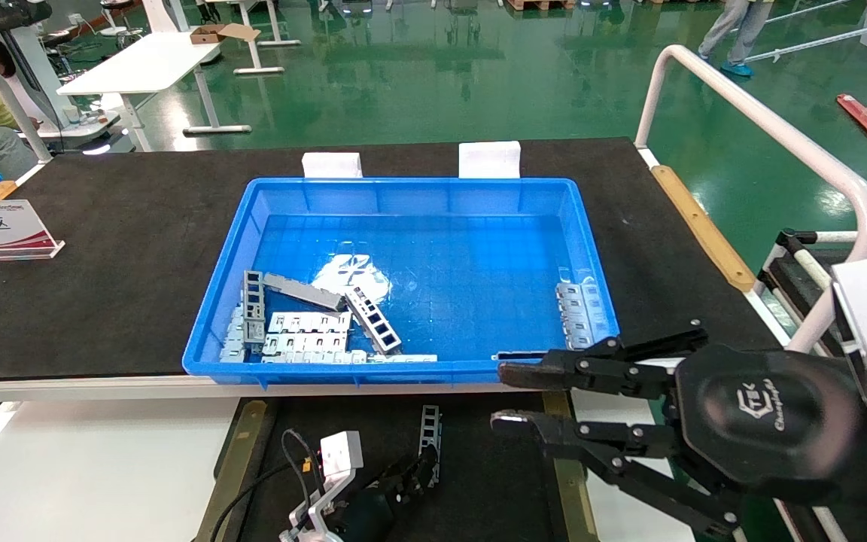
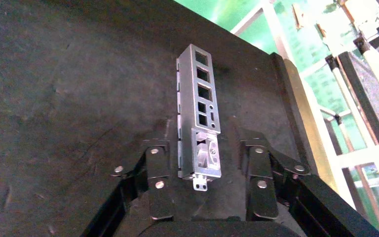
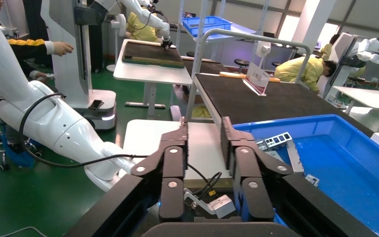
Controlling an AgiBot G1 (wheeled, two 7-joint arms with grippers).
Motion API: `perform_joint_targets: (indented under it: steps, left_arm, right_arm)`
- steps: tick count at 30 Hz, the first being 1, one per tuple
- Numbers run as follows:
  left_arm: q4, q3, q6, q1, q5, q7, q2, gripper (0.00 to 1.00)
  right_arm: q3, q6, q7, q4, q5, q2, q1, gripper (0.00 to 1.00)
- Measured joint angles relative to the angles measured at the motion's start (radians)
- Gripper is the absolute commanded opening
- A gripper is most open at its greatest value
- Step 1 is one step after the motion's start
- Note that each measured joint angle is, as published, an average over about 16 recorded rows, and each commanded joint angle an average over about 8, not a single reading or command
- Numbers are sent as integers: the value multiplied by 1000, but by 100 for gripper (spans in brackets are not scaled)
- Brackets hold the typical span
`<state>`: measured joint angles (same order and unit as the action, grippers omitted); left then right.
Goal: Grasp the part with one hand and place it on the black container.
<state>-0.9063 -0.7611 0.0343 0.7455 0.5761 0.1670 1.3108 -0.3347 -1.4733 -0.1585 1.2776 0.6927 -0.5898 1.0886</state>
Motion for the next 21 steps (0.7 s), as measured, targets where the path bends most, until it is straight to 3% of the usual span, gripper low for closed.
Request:
perform_joint_targets:
  steps: [10,21]
  left_arm:
    - [-86,-23,130,-10,40,-36,-109,100]
    - [-242,-72,367,1,69,-27,-332,100]
  right_arm:
    - [0,0,0,0,0,0,0,100]
    - [0,0,0,0,0,0,0,100]
